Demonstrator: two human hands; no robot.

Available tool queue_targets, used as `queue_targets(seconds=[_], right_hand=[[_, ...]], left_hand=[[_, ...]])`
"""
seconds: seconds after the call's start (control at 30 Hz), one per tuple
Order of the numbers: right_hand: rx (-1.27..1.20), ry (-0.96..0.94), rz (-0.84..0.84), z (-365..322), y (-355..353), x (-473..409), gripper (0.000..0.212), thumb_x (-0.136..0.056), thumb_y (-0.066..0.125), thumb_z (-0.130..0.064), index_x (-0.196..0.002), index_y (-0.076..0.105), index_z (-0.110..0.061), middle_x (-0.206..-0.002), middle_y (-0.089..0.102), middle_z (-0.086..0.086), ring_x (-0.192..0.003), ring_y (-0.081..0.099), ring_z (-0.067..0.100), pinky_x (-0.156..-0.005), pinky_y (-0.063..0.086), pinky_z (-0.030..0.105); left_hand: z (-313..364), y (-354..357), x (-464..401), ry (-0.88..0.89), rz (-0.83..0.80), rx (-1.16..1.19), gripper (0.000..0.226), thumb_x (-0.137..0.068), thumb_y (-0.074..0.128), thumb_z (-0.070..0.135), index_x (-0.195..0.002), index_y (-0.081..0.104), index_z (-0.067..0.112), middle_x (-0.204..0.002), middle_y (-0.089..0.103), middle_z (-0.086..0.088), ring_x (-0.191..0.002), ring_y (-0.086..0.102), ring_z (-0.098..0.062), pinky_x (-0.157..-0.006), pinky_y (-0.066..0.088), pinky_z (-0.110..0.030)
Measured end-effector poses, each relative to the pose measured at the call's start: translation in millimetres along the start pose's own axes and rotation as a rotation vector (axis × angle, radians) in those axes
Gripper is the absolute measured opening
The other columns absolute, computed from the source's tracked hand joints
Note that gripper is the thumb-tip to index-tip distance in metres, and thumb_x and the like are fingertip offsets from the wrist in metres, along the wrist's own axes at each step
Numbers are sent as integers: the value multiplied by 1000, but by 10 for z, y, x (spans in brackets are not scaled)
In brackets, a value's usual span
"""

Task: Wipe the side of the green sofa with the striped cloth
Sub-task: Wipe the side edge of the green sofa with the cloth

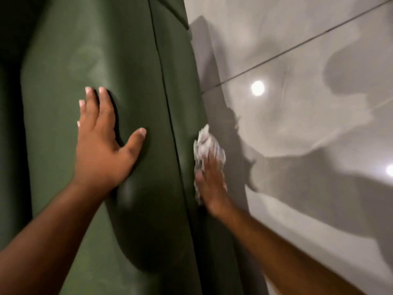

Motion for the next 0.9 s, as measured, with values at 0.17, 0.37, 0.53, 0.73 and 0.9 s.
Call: queue_targets(seconds=[0.17, 0.37, 0.53, 0.73, 0.9], right_hand=[[-35, 83, -144, 221, 128, 628, 60, -93, 21, -54, -140, -16, -54, -152, -30, -26, -146, -19, 9, -120, -9, 34], [-96, 28, -75, 201, 63, -338, 60, -96, 30, -43, -140, -10, -53, -160, -7, 3, -149, -7, 23, -120, -3, 42], [-113, 22, -45, -20, -81, -1874, 59, -95, 27, -43, -147, 1, -33, -162, -3, 12, -149, -6, 25, -121, 4, 54], [-131, -61, -3, -175, -161, -1895, 60, -98, 33, -37, -150, 8, -23, -162, 3, 15, -149, 1, 32, -118, 10, 60], [-68, -115, -112, 12, -105, -863, 58, -99, 24, -55, -146, -1, -34, -160, -6, 6, -149, -9, 21, -119, 6, 58]], left_hand=[[1, -32, -663, -28, 75, 20, 96, -81, 51, 58, -157, 6, 21, -167, 3, -7, -154, 1, -27, -125, 8, -46], [-28, 94, -636, 5, 150, 12, 91, -82, 48, 57, -156, 7, 24, -167, 6, -7, -154, 4, -28, -120, 3, -43], [20, 137, -642, 11, 174, -31, 90, -82, 47, 54, -157, 8, 21, -167, 7, -8, -154, 5, -27, -121, 4, -44], [50, 150, -637, 11, 163, -27, 91, -82, 44, 54, -157, 8, 18, -167, 6, -10, -154, 4, -27, -121, 5, -46], [87, 130, -630, 1, 151, -28, 90, -83, 42, 55, -157, 9, 15, -167, 5, -10, -154, 3, -25, -123, 5, -47]])
Point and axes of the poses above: each hand's wrist, its own x-axis away from the middle knuckle, its own y-axis out of the palm, z = x × y, the point moved 4 cm from there along -x, towards the middle knuckle
